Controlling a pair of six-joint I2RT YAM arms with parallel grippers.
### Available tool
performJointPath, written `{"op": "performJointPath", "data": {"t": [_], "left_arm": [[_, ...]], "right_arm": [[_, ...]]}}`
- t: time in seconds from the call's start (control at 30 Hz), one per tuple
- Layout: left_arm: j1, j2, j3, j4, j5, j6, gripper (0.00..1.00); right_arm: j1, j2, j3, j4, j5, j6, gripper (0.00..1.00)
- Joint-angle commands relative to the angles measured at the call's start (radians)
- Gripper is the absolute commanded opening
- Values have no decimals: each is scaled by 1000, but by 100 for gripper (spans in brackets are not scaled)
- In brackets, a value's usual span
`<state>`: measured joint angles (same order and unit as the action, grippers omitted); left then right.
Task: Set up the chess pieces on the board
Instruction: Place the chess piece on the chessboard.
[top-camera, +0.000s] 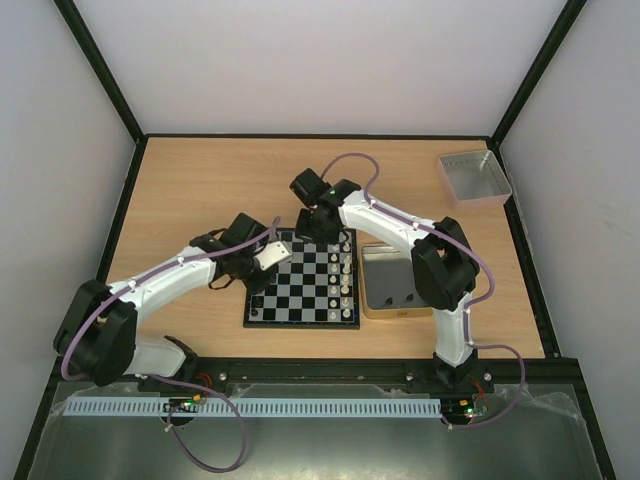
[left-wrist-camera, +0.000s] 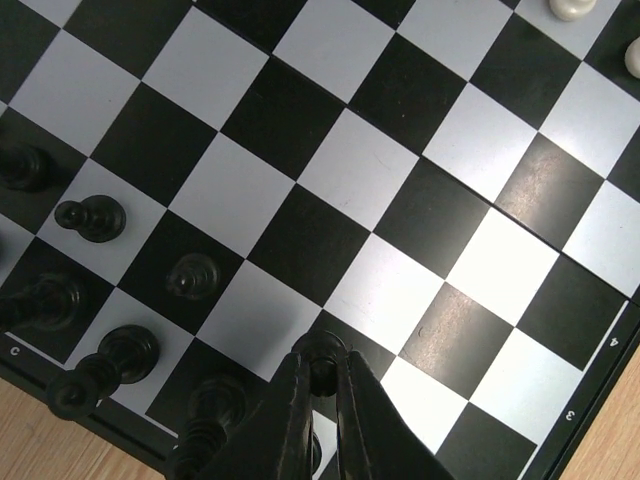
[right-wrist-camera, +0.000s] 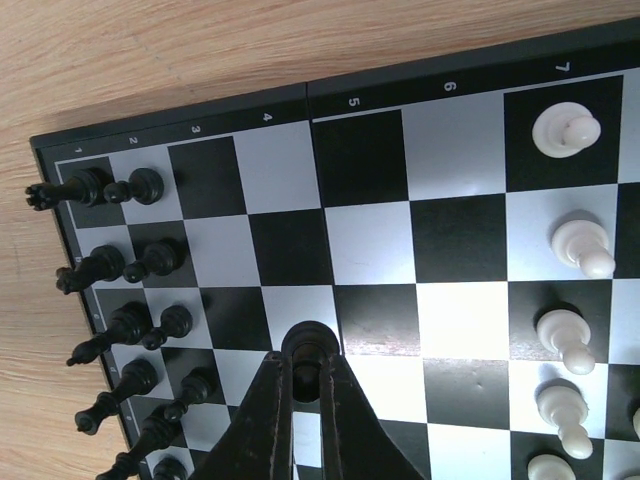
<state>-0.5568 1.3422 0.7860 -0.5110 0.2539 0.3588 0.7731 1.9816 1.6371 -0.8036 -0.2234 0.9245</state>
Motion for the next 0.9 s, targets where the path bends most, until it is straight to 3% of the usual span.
{"op": "performJointPath", "data": {"t": [0.0,0.87], "left_arm": [[-6,22,-20,14,-12,8,5],[-6,101,-32,103,-39,16,6]], "right_arm": [[9,-14,-21,-24,15,-2,2],[8,-5,-25,-30,10,-19,2]]}}
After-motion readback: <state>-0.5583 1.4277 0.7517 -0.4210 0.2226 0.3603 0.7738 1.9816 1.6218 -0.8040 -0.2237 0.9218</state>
